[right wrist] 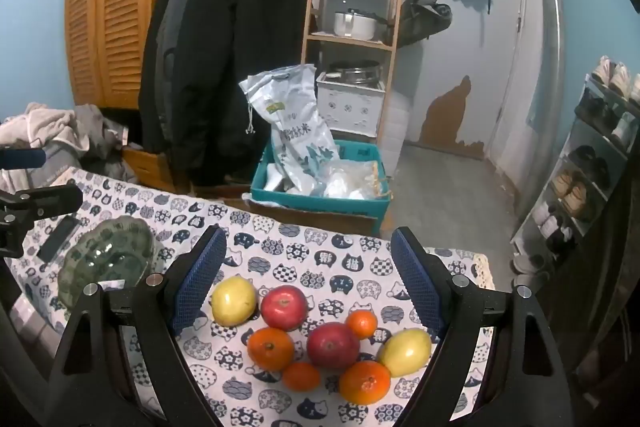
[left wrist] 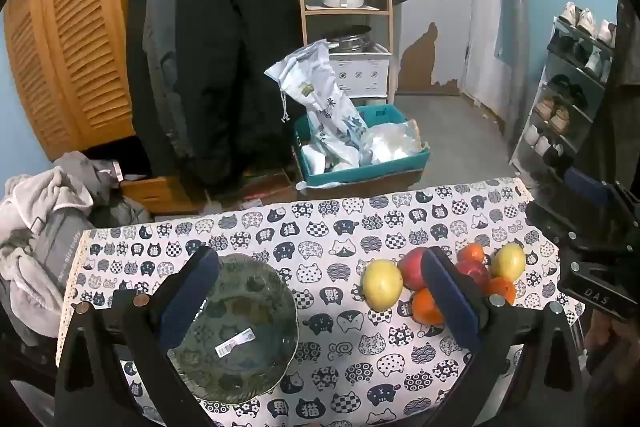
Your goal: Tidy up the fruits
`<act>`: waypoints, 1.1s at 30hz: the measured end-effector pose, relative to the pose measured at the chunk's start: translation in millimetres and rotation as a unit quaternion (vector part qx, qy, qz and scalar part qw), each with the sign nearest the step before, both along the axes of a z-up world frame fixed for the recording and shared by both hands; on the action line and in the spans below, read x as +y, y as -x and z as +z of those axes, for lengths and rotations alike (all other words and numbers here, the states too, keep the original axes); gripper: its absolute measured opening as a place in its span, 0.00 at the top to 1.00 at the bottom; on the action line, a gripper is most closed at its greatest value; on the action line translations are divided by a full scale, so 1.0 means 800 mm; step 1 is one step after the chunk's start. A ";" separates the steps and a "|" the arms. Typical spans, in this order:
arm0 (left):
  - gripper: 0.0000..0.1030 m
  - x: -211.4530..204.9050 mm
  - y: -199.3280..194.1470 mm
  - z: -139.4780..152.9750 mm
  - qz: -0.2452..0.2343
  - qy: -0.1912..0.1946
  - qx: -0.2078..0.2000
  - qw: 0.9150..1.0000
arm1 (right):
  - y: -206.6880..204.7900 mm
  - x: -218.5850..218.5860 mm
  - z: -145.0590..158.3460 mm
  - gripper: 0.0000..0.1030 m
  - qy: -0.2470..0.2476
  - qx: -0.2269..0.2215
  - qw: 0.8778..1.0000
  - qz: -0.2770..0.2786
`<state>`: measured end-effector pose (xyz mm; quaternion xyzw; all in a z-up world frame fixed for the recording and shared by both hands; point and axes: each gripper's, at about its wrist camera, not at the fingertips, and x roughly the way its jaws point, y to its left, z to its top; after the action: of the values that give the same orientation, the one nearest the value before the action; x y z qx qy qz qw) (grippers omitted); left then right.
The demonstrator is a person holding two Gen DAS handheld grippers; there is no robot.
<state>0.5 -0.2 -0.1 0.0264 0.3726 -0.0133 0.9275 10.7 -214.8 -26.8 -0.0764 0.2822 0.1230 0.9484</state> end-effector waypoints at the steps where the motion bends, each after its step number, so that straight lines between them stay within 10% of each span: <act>1: 0.01 0.000 0.000 0.000 0.000 0.000 0.000 1.000 | 0.000 0.000 0.000 0.19 -0.001 0.000 1.000 0.000; 33: 0.01 0.003 -0.001 -0.004 -0.006 0.024 0.002 1.000 | 0.000 0.001 0.002 0.19 -0.010 0.005 1.000 0.000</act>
<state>1.5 2.4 -3.1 0.0069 0.3738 -0.0279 0.9271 10.5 -214.2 -25.1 -0.0662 0.2853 0.1263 0.9478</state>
